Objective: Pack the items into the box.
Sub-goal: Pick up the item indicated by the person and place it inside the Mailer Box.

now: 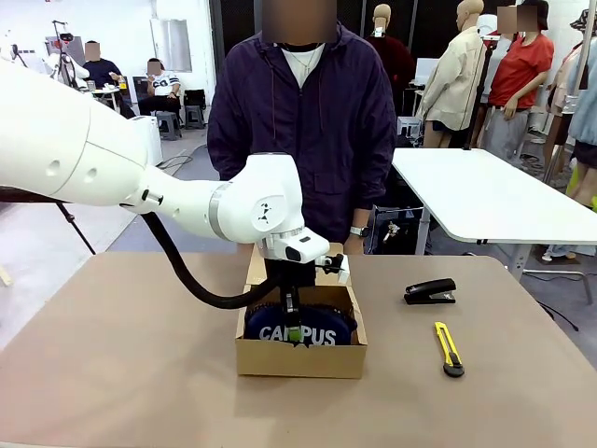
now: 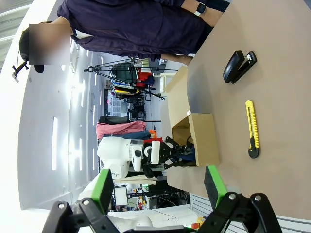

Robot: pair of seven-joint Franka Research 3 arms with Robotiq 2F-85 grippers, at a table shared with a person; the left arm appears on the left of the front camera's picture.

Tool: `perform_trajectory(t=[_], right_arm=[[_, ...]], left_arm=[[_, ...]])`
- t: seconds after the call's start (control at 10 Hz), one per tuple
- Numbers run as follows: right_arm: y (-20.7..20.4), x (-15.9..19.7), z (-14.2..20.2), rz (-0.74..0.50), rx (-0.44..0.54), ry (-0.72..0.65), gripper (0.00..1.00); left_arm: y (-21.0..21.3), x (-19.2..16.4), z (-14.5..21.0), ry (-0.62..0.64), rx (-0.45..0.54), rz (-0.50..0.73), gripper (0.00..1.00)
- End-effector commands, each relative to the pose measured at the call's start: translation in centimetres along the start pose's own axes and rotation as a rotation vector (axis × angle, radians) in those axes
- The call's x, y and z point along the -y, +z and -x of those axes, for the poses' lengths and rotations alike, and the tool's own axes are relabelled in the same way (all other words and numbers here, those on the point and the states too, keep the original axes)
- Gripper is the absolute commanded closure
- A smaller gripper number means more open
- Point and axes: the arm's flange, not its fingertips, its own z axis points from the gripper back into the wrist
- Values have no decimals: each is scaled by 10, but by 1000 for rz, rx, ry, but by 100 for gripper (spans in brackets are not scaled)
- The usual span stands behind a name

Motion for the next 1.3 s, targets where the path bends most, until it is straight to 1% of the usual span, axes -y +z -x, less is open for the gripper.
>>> perform_trajectory(t=[0.0, 0.3, 0.5, 0.7, 0.8, 0.9, 1.0, 1.1, 1.2], right_arm=[[1, -2, -2, 0, -6, 22, 0], [1, -2, -2, 0, -6, 22, 0], [1, -2, -2, 0, -6, 22, 0], [1, -2, -2, 0, -6, 22, 0], [1, -2, -2, 0, -6, 22, 0], [1, -2, -2, 0, -6, 22, 0], [1, -2, -2, 0, -6, 22, 0], [1, -2, -2, 0, -6, 22, 0], [1, -2, -2, 0, -6, 22, 0]], left_arm=[[5, 2, 1, 8, -14, 12, 0], [10, 3, 4, 28, -10, 17, 0], [22, 5, 7, 52, -1, 2, 0], [38, 8, 11, 59, 38, -22, 0], [67, 13, 22, 93, 87, -52, 0], [70, 14, 24, 94, 94, -52, 0], [90, 20, 34, 153, 123, -8, 0], [122, 36, 55, 136, 243, 66, 0], [154, 58, 82, 172, 383, 46, 0]])
